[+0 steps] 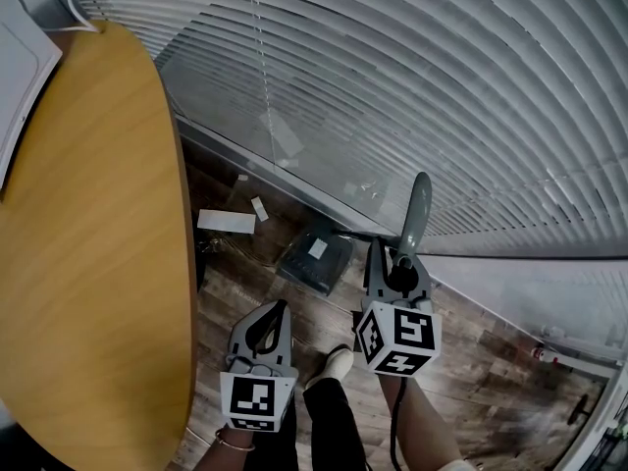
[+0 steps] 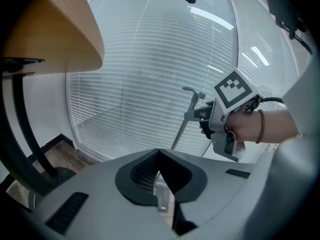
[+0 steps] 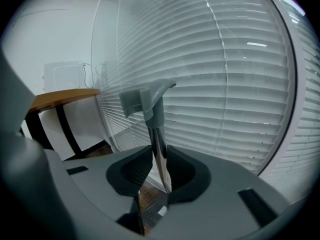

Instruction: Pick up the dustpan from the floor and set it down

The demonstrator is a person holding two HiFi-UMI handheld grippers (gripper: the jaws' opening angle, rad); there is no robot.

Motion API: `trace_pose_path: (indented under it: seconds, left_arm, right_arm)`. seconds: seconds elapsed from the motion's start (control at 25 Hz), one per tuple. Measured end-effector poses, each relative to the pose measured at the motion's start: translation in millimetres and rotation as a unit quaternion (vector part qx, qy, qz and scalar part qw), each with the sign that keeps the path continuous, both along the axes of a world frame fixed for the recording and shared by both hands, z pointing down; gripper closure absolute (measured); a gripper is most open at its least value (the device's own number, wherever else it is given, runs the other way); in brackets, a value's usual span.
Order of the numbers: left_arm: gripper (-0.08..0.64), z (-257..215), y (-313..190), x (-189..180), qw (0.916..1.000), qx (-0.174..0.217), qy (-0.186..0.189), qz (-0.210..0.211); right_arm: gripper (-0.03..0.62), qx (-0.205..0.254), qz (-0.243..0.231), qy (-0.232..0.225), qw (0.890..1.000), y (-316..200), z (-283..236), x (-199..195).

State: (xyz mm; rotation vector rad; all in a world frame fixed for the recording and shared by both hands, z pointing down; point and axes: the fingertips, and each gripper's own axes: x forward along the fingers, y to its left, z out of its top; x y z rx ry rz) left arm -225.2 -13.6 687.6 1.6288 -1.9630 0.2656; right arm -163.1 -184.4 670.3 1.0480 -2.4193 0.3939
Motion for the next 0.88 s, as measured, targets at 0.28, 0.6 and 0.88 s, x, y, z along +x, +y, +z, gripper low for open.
trace_pose_path:
  seconds: [0.28,0.6,0.88]
  left_arm:
    - [0.543,-3.1,1.0,2.8,1.0,-0.001,-0.003,0.005]
    - [0.543,-12.1,4.9,16.4,0.9999,0.003,-0.006,0.009]
    - [0.543,-39.3,4.3,35.9,0.9998,0.01,-0.016,0.009]
  right_arm:
    - [0.499,0.008,-0.001,0.003,1.0,0.5,-5.4,9.5]
    - [0.499,0.009,-0.004,-0.012,1.0,19.4,-19.9,29.1]
    - [0.499,0.018,-0.012,-0.035,0.999,33.0,-63.2,49.8]
